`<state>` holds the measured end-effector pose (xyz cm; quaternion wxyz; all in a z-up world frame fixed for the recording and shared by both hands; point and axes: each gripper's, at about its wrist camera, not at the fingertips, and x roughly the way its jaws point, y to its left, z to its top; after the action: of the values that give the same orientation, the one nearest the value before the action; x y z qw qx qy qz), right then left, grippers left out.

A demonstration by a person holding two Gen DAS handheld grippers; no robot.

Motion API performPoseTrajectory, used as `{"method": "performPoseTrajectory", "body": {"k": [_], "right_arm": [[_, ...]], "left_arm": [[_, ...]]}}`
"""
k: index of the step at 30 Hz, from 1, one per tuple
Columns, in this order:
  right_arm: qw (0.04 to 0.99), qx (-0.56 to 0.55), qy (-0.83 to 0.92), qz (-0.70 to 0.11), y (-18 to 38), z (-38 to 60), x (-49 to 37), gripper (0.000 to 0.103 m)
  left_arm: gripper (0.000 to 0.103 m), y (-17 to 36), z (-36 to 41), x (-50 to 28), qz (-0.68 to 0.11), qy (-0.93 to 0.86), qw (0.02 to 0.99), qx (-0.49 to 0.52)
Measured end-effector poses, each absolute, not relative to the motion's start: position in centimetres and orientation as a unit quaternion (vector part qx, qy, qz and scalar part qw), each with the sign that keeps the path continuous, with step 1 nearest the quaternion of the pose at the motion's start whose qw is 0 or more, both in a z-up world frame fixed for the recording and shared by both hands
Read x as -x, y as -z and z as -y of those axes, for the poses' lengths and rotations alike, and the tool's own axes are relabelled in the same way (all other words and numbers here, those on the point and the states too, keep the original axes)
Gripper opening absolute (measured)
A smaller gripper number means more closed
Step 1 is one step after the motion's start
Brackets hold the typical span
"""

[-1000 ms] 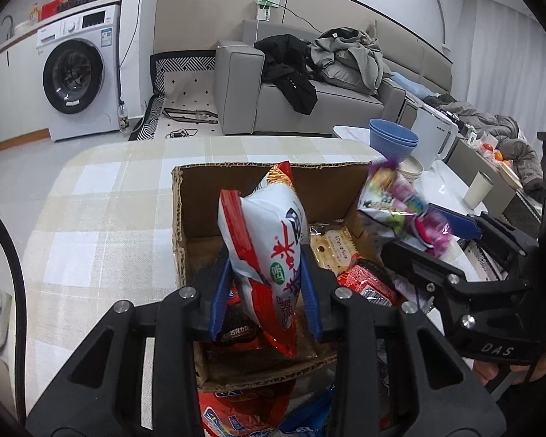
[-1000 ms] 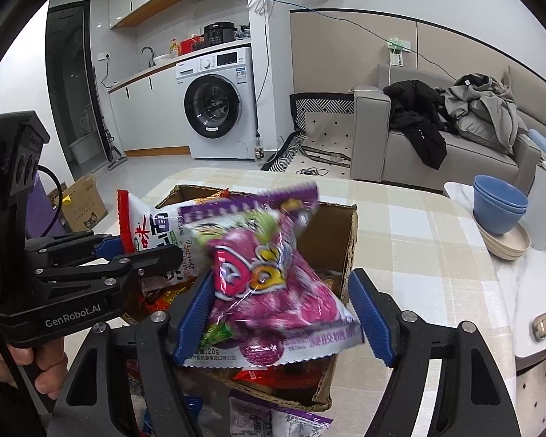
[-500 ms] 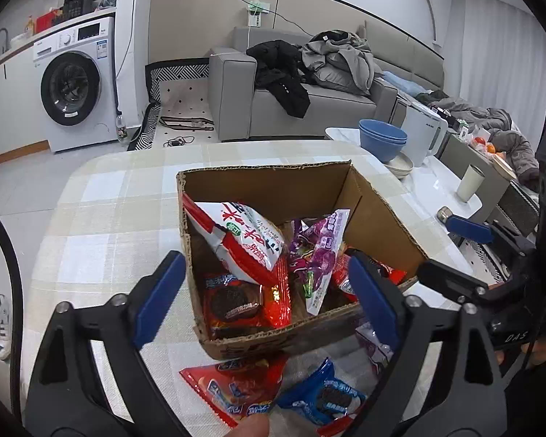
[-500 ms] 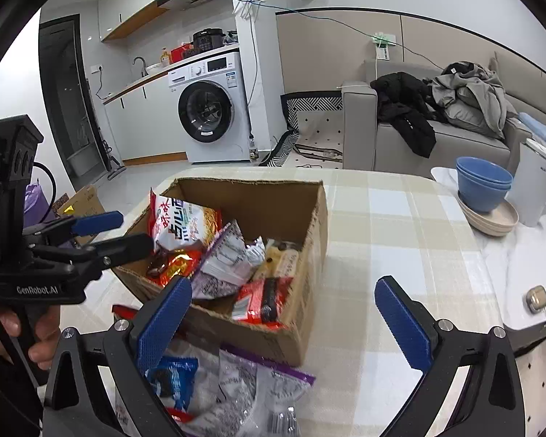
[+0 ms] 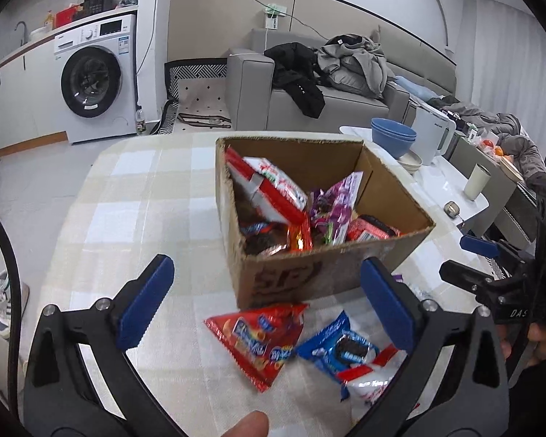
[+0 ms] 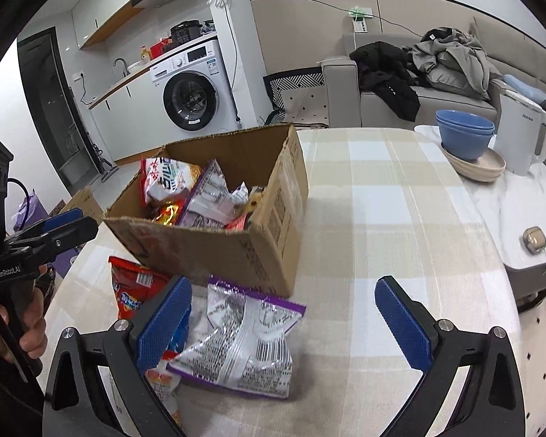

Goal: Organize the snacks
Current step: 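Move both tools back toward the remaining snack packets, then grasp the purple-and-white chip bag with right while left grasps the white wafer bag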

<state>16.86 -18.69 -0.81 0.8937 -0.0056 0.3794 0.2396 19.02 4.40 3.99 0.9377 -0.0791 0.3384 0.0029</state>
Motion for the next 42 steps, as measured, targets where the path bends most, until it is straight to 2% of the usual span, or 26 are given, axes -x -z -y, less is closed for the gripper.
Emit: {"method": "performPoseTrajectory", "body": {"k": [13, 38, 42], "right_arm": [[0.886, 0.005, -0.240, -0.396, 2.0, 19.3, -15.2, 0.103], [0.845, -0.071, -0.258, -0.463, 5.8, 17.9, -16.4, 0.102], [0.843, -0.068, -0.269, -0.461, 6.1, 17.4, -16.3, 0.097]], "left_arm": [[0.102, -1.3, -3.8, -13.5, -0.352, -0.007, 0.933, 0.079], [0.102, -0.4, 0.8, -11.5, -0.401, 0.069, 0.913, 0.032], [0.102, -0.1, 1.5, -11.5, -0.405, 0.075, 0.911, 0.025]]}}
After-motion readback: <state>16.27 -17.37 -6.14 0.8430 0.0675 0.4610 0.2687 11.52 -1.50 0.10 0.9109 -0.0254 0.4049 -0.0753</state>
